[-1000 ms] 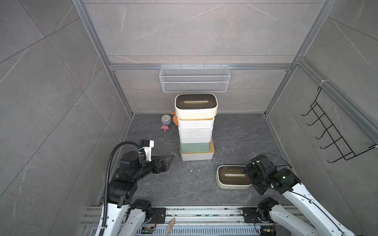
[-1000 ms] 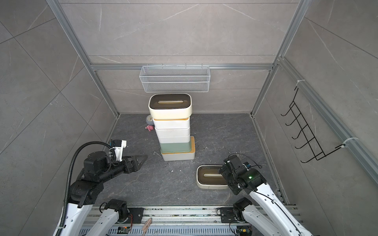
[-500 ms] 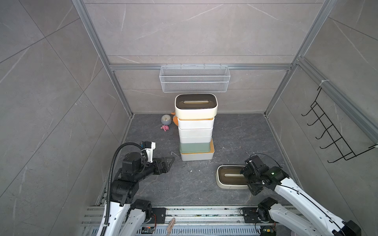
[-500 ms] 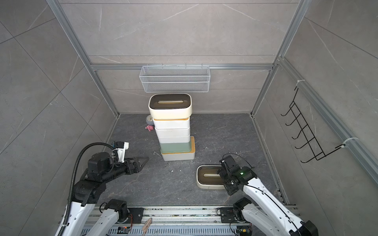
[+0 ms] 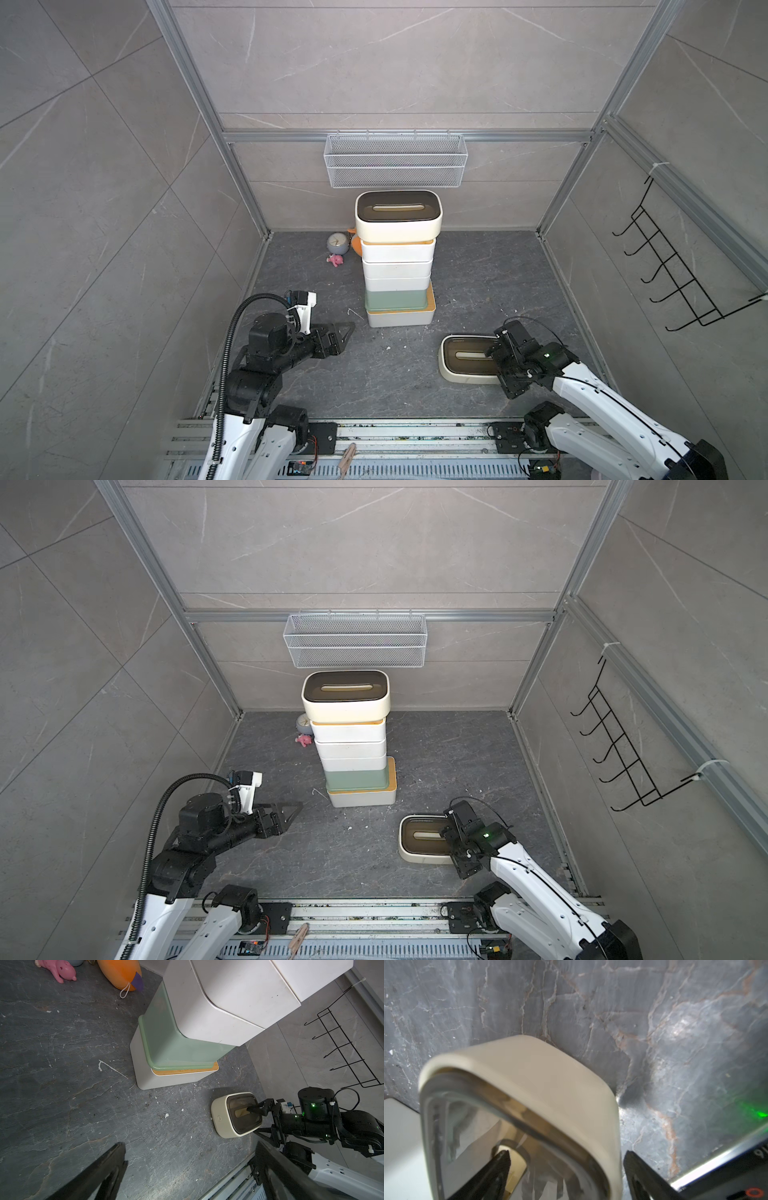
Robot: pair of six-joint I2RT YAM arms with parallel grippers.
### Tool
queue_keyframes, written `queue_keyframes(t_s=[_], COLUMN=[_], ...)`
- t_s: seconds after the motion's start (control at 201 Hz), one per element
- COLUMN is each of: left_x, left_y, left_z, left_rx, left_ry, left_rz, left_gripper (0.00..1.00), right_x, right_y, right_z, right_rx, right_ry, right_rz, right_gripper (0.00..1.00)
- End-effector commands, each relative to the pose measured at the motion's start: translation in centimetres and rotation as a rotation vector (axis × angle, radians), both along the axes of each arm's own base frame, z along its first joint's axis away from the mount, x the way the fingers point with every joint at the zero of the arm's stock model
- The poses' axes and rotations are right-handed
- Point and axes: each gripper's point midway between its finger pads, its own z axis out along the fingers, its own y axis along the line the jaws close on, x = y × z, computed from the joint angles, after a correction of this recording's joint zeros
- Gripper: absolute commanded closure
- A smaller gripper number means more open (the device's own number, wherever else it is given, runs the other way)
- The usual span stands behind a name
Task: Stack the tissue boxes
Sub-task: Pick up the tissue box from the center of the board.
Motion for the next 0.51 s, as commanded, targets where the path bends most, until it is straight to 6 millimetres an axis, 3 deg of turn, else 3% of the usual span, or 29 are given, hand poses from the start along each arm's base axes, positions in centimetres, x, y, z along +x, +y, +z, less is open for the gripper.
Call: queue_keyframes(t_s=[0.0,0.504], left_x=[-0.08,-0.30], left_y=[-0.35,-0.38], left_z=[0.96,0.65], left_rx=[-0.012,-0.023], left_ry=[-0.055,-0.054], left_rz=[-0.028,-0.027], left_gripper=[0.00,0.00], right_x=[0.09,0.03], right_y=[-0.27,-0.56], right_z=[-0.66,-1.60], right_rx=[-0.006,0.001], right_ry=[0.006,-0.005], right_rz=[-0.039,-0.088], right_gripper=[0.12,0.17])
